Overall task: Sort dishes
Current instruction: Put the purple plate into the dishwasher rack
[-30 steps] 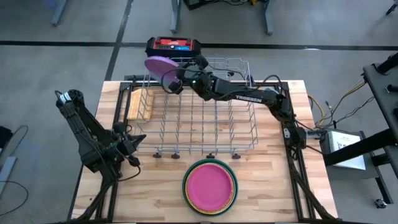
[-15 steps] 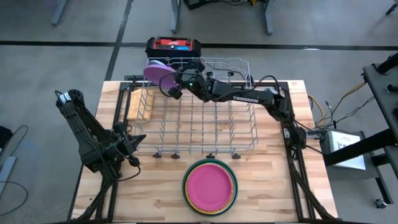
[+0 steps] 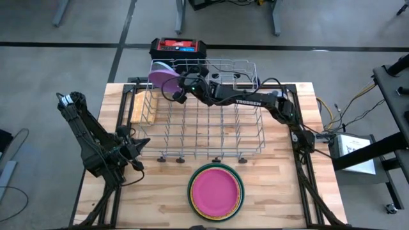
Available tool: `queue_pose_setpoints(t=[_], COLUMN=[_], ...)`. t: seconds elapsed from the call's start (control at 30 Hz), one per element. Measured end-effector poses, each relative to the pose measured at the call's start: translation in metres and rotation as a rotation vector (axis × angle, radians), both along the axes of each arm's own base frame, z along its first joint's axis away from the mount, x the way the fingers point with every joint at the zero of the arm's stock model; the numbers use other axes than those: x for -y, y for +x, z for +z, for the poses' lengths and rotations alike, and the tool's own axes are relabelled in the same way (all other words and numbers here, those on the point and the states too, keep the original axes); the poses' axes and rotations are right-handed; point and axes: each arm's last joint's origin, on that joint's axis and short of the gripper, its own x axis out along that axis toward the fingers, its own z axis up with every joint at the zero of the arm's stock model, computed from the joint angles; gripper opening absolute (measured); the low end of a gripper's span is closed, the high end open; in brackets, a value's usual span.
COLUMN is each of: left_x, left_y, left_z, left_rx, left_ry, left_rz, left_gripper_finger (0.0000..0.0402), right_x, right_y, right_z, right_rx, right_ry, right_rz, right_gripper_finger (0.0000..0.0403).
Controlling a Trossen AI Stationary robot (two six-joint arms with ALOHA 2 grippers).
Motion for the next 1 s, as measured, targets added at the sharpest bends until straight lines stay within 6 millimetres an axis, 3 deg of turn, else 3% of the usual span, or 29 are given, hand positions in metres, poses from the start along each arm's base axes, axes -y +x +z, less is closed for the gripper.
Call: queue_pose_setpoints(t=[0.77,1.0], left_x=[0.0,0.0], left_y=[0.0,0.0], left_z=[0.0,0.0], left_rx=[0.001,0.001], left_ry=[0.0,0.0], left_rz=[0.0,0.0], left_gripper_finger=[0.0,0.0], right_x=[-0.002,-0.002], right_y=[-0.001,-0.001], right_z=[-0.011,-0.012], right_rx=[-0.01,-0.002], right_ry=[0.097,0.127], right_rz=[0.033,0.024], right_gripper_finger=[0.0019,0.0051])
